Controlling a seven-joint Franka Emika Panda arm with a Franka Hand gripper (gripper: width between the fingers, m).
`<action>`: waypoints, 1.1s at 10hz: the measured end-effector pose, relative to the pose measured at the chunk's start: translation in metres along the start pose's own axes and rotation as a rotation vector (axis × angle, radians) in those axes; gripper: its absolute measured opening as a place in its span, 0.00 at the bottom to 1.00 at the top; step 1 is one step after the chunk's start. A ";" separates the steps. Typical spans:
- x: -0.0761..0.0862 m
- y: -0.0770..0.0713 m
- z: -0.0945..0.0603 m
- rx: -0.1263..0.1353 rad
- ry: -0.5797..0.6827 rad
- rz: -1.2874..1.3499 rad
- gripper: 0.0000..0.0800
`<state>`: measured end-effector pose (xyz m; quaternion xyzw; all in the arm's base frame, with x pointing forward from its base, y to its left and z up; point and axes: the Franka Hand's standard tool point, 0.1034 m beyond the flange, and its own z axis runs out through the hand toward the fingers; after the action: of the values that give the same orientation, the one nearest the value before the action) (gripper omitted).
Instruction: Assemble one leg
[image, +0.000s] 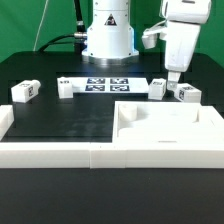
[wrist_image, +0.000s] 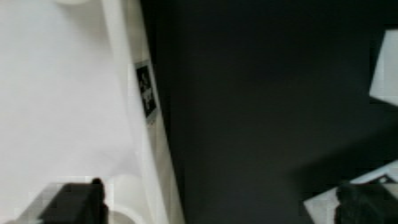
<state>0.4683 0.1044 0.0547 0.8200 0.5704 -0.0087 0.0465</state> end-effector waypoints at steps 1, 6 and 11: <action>-0.002 -0.007 0.005 0.013 0.016 0.167 0.81; 0.019 -0.039 0.007 0.070 0.025 0.758 0.81; 0.025 -0.046 0.011 0.095 0.017 0.861 0.81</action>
Offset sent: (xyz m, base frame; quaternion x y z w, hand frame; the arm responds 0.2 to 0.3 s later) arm -0.0178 0.0147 -0.0058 -0.0029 -0.0046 0.3131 0.9497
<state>0.4343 0.1430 0.0395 0.9844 0.1758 -0.0080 0.0036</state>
